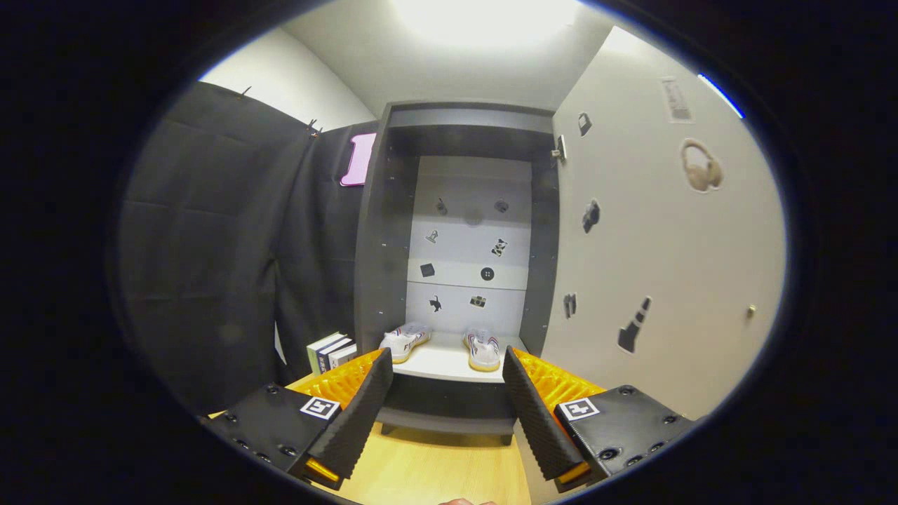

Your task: Open the shoe cabinet door, grab the shoes and put them into the shoe cabinet, then close the shoe cabinet door.

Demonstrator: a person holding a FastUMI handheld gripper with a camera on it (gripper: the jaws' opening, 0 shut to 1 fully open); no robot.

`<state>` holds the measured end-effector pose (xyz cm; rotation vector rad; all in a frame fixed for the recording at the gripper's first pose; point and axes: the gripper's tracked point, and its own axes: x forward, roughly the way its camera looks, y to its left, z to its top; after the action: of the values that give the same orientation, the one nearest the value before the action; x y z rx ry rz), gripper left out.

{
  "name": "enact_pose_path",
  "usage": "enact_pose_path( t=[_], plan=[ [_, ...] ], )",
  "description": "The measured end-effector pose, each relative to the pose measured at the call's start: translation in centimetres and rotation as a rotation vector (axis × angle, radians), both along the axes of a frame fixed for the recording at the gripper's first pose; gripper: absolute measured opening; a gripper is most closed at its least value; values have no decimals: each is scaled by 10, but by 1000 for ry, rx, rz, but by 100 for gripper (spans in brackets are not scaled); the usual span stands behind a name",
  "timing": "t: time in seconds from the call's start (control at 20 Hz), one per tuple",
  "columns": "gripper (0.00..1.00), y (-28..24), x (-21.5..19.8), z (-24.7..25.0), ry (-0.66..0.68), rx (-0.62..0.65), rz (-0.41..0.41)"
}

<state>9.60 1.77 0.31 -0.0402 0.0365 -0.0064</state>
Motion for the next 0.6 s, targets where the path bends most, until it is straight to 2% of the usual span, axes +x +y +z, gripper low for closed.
enact_pose_path(
  t=[0.15, 0.2, 0.4, 0.6],
  plan=[
    [97, -10, -50, 9, -48, 10, 15],
    [97, -20, -65, 9, -54, 19, -3],
    [97, -75, -116, 25, -87, 19, -133],
    [97, -138, -139, 34, -95, 23, -266]
  ],
)
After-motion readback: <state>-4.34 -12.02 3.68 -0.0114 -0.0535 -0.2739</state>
